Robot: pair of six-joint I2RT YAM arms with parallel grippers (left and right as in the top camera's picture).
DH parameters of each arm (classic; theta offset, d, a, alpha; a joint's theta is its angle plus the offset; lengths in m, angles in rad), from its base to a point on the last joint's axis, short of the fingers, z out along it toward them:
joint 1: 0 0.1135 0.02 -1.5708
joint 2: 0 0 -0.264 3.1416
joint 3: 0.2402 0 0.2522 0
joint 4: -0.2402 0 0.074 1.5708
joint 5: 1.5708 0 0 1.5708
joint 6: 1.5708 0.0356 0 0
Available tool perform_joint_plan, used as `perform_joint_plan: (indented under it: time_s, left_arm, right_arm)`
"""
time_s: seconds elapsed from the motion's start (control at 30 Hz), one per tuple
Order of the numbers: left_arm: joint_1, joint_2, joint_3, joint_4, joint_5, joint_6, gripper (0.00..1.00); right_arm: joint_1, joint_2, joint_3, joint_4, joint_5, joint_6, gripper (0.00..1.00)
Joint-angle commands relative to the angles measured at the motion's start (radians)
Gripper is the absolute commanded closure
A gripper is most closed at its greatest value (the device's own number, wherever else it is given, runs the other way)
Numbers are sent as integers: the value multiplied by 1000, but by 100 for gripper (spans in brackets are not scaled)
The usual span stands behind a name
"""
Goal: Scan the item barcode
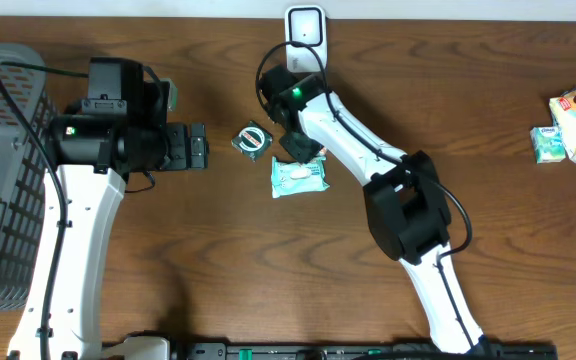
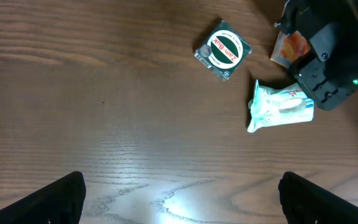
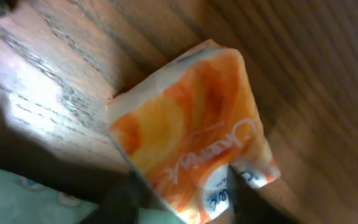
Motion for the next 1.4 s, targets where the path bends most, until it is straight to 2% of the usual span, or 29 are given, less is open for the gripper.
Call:
perform_joint_plan:
  time_s: [0.0,0.07,0.1,0.3,0.4,0.6,0.73,0.93,1.03,1.27,1.37]
  left_arm:
    - [-3,2,-4,-5,-10,2,2]
    - [-3,2,-4,-5,-10,2,2]
    - [-3,2,-4,-5,-10,2,3]
    - [-3,2,-4,-5,-10,2,2]
    - [-3,2,-4,-5,-10,2,2]
    - [-3,2,-4,-5,-10,2,2]
    - [-3,2,-4,-5,-10,2,2]
    - [-3,2,-4,-5,-10,2,2]
    - [-3,2,-4,-5,-10,2,2]
    - [-3,2,-4,-5,-10,2,2]
    - [-3,2,-4,-5,-10,2,2]
  right_arm:
    - [-4,15,-12,0,10,29,81]
    - [-3,15,-12,0,10,47,96]
    - [-3,15,-12,-1,9,54,99]
    - [-25,-16,23,-73,-12,139,99]
    - [-66,-58,62,-104,-151,138,99]
    - [-228,-129,88,-136,-668,50,99]
    - [-354,-121,67,-177,-941,-17,99]
    - [-490,-114,-59,-178,-1110,-115,99]
    - [-514,-114,-94,-211,-1097,-159,80]
    - [-468,-126,-84,-245,-1078,-259,65]
    - [-416,-133,-63,-211,-987,-250,53]
